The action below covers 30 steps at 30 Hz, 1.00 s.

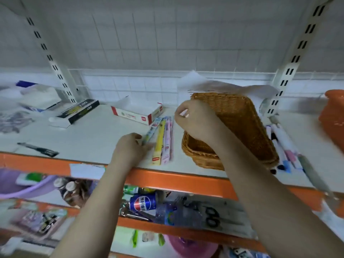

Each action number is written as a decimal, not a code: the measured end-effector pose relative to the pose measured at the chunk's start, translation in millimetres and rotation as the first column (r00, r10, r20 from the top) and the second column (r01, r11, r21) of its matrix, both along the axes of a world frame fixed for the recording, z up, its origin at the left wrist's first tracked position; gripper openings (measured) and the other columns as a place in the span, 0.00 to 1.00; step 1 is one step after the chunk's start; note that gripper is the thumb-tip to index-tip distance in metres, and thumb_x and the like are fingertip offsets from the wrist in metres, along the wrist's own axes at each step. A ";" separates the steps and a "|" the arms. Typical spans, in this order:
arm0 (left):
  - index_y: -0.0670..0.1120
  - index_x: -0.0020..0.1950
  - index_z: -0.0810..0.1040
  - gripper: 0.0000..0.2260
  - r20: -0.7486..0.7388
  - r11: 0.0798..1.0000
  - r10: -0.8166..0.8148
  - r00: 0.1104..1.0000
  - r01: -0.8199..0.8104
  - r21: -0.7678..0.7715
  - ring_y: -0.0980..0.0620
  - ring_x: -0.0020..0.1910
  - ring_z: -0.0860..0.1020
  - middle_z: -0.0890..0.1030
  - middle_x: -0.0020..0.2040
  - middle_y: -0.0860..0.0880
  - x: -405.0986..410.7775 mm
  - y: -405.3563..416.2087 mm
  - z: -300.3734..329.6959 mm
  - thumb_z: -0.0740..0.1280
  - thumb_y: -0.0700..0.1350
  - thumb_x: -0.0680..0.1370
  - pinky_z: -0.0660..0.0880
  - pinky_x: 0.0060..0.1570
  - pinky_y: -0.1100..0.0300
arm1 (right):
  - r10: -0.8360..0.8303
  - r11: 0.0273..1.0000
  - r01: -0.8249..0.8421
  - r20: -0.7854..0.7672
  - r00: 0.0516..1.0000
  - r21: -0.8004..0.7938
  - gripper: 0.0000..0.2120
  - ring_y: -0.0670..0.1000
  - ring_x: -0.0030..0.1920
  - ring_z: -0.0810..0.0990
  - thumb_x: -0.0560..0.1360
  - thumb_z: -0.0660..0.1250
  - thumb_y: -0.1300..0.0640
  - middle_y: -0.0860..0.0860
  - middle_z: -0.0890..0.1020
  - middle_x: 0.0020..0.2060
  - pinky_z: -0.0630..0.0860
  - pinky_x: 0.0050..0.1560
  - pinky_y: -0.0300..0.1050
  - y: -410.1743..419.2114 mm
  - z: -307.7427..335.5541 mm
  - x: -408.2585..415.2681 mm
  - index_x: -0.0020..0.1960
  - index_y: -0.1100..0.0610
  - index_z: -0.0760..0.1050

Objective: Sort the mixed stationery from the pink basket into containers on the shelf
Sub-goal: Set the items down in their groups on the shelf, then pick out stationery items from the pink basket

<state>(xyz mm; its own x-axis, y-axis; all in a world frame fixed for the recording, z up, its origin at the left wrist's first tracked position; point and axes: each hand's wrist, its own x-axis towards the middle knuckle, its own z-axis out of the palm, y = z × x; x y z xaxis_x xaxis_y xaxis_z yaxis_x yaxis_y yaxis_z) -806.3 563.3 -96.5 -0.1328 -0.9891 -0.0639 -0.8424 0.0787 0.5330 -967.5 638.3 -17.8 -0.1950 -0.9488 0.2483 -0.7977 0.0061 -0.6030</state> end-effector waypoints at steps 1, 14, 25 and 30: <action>0.43 0.67 0.73 0.25 0.002 0.999 -0.040 0.999 0.040 -0.024 0.43 0.61 0.74 0.77 0.62 0.42 3.1 -5.7 -3.4 0.69 0.54 0.74 0.69 0.55 0.56 | -0.014 0.999 0.015 -0.039 0.999 0.029 0.10 0.52 0.49 0.80 0.78 0.62 0.58 0.53 0.80 0.51 0.73 0.42 0.40 -7.2 -5.8 13.6 0.56 0.59 0.77; 0.45 0.65 0.75 0.17 -0.128 0.953 -0.303 0.944 0.297 -0.068 0.46 0.58 0.76 0.77 0.61 0.44 71.5 -34.7 0.9 0.63 0.50 0.79 0.72 0.56 0.58 | -0.381 0.879 0.422 -0.206 0.901 0.220 0.17 0.60 0.60 0.72 0.78 0.58 0.62 0.62 0.67 0.64 0.70 0.53 0.45 -65.5 -67.9 105.2 0.66 0.62 0.67; 0.47 0.62 0.77 0.13 -0.022 0.951 0.179 0.984 -0.179 -0.250 0.45 0.56 0.77 0.81 0.55 0.44 330.1 -87.6 10.9 0.63 0.45 0.78 0.70 0.50 0.58 | 0.121 0.992 -0.109 0.274 0.954 -0.061 0.14 0.52 0.43 0.77 0.72 0.72 0.55 0.58 0.81 0.45 0.65 0.34 0.31 -168.9 -33.3 314.8 0.51 0.65 0.79; 0.46 0.63 0.76 0.14 0.064 0.930 0.292 0.954 -0.267 -0.252 0.43 0.57 0.76 0.79 0.58 0.42 425.4 -138.5 3.7 0.63 0.45 0.78 0.71 0.52 0.55 | 0.322 0.946 -0.316 0.309 0.895 -0.072 0.08 0.43 0.32 0.75 0.71 0.73 0.58 0.49 0.79 0.33 0.72 0.35 0.32 -248.9 -40.6 411.1 0.49 0.61 0.83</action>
